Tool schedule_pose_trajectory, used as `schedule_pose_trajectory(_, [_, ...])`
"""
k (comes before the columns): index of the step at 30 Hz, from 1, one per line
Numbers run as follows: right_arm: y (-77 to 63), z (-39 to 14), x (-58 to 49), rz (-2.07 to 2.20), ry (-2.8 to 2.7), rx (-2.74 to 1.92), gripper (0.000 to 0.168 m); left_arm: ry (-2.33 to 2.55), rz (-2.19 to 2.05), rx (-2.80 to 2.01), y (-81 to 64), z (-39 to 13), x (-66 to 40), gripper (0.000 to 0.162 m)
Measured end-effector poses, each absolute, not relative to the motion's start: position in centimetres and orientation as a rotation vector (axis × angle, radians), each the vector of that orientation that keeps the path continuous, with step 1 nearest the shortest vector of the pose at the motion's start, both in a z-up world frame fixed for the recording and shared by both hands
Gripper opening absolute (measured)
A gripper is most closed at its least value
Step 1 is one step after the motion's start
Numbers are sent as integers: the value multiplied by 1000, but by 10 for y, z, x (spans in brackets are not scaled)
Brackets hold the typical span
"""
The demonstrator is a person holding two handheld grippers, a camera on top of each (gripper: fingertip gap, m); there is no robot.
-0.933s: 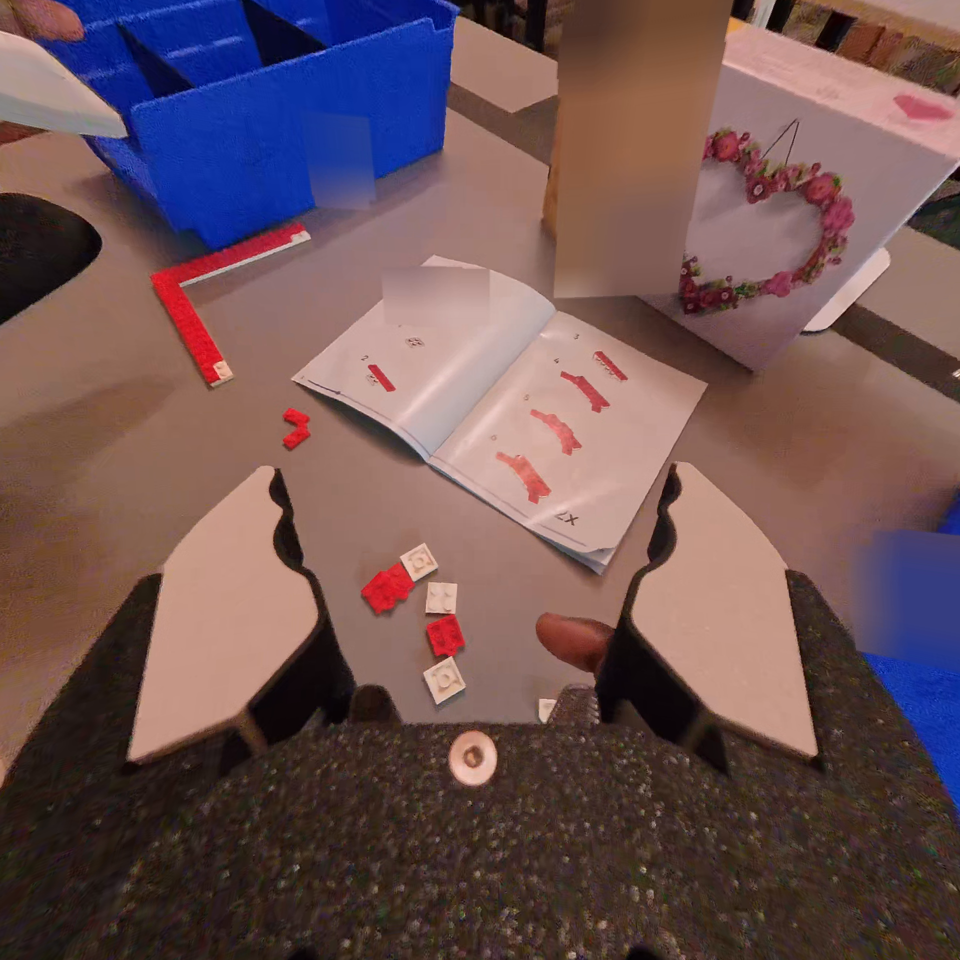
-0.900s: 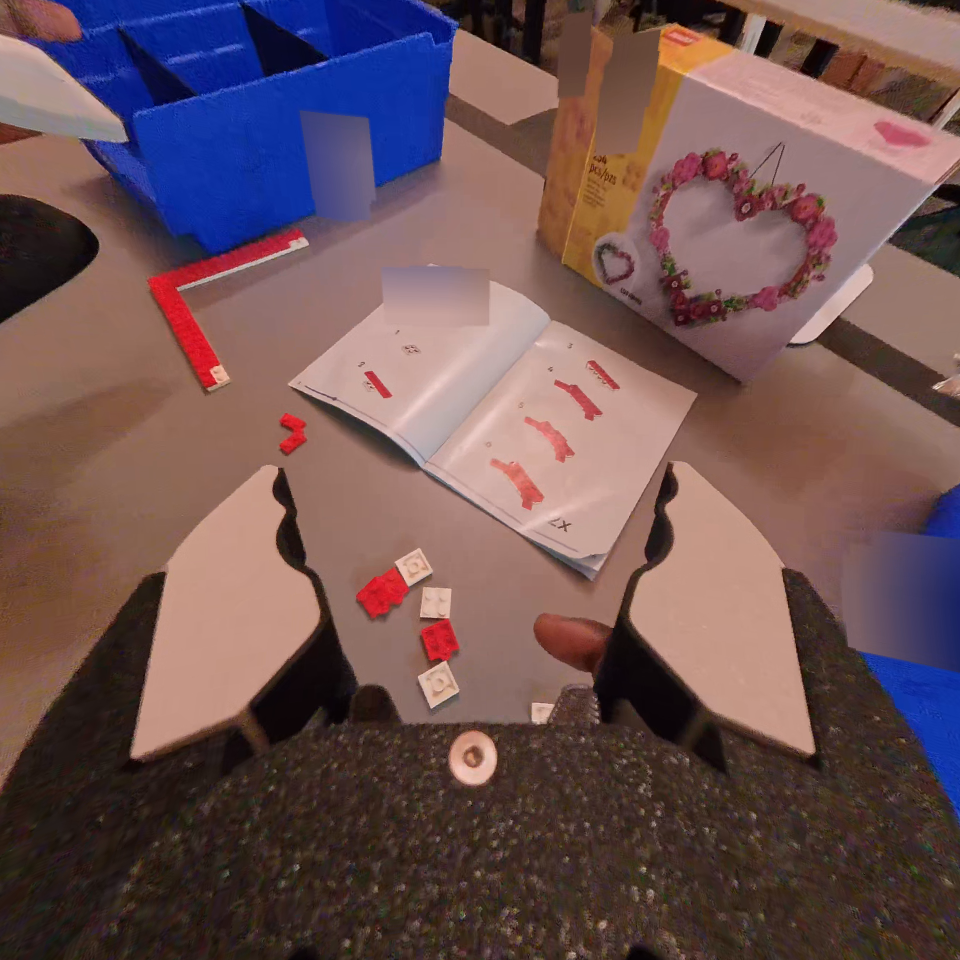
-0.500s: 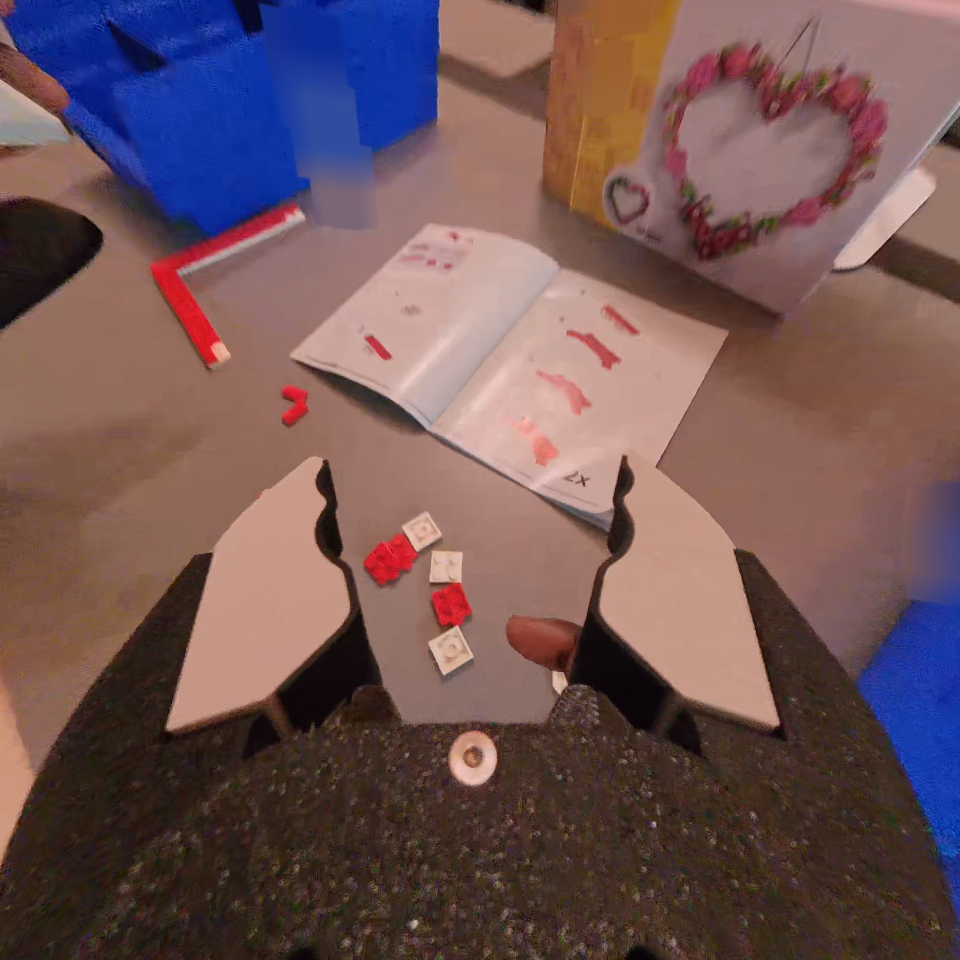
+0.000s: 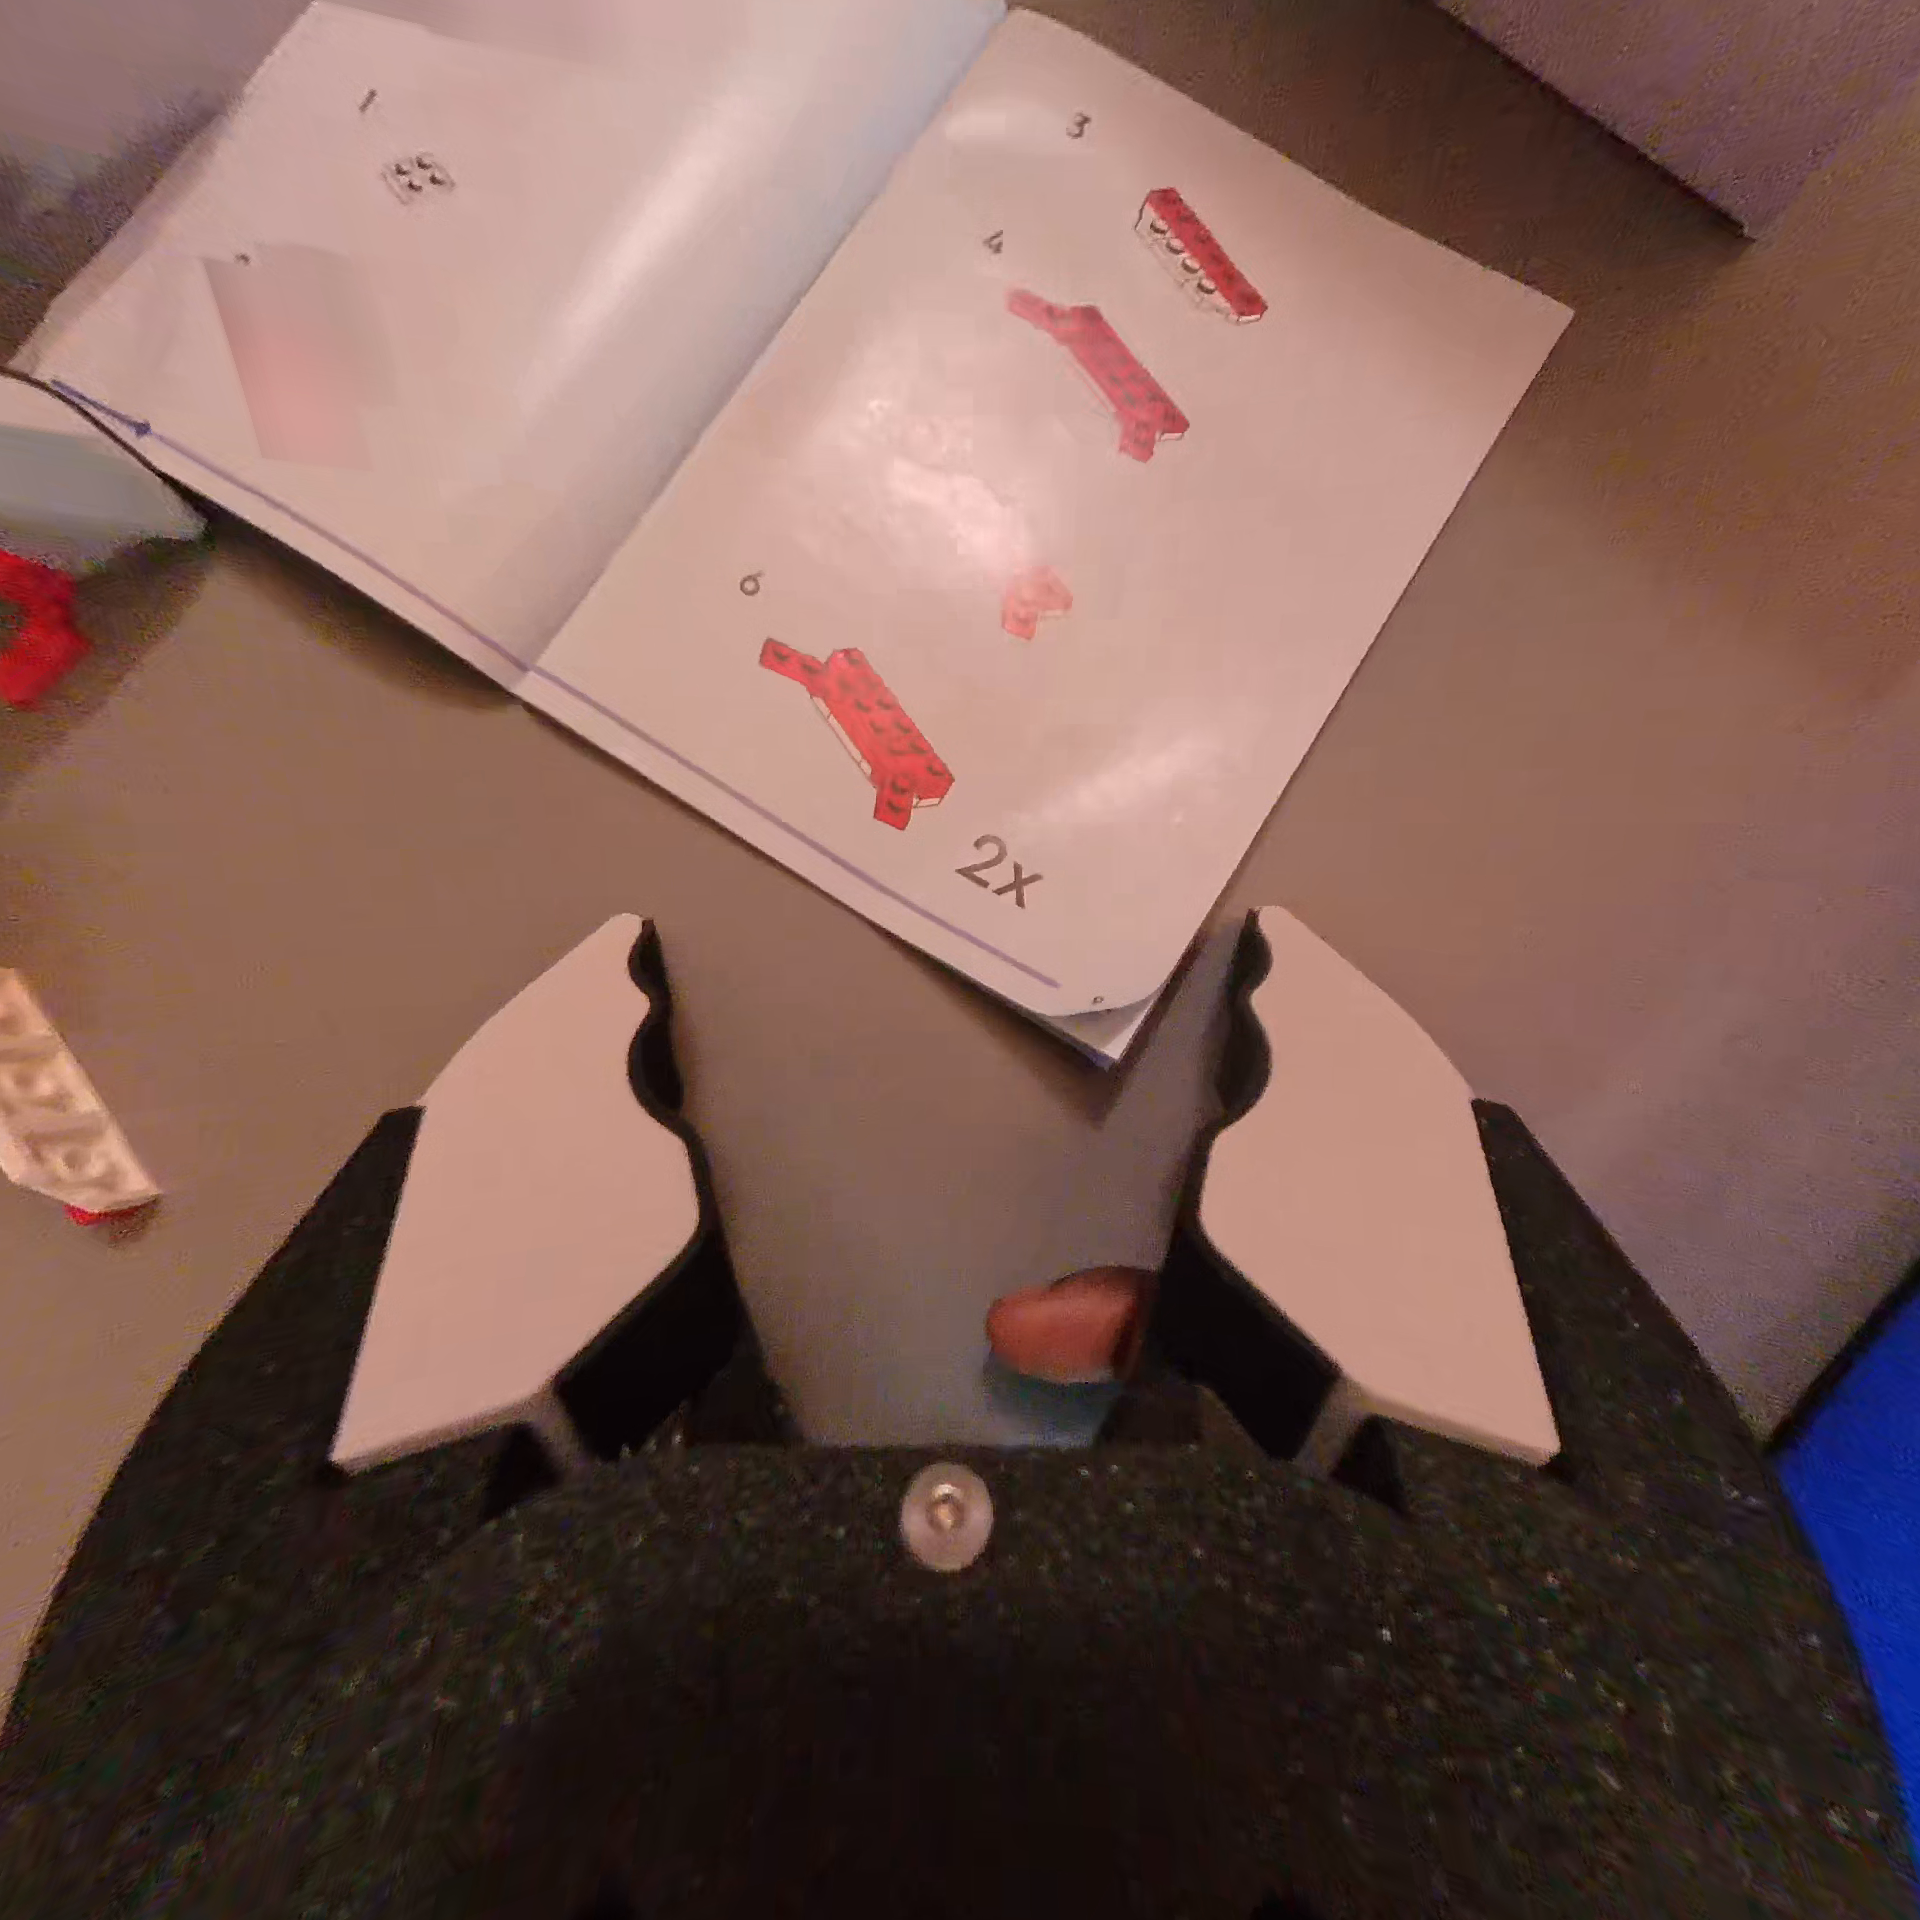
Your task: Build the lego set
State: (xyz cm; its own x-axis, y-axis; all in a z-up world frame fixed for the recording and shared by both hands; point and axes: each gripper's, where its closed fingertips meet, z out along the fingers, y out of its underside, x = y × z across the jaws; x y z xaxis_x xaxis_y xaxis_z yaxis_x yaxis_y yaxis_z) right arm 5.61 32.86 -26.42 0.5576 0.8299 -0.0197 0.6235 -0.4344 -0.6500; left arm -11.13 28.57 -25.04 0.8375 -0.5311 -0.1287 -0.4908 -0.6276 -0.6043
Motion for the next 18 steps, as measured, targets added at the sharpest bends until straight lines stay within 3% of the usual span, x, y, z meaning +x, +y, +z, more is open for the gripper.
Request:
schedule_pose_trajectory(5, [308,-260,52,517,-1212,-2186,87,694,-51,-2340,287,-249,-119,95])
schedule_pose_trajectory(9, [305,-230,59,494,-1136,-2023,90,690,16,-2230,283,-227,-125,85])
schedule_pose_trajectory(13, [206,-209,31,990,-1472,-1772,74,841,-383,-1974,242,-191,-75,65])
schedule_pose_trajectory(18, [186,-232,21,1057,-1471,-1839,42,1033,-766,-1774,185,-178,-40,50])
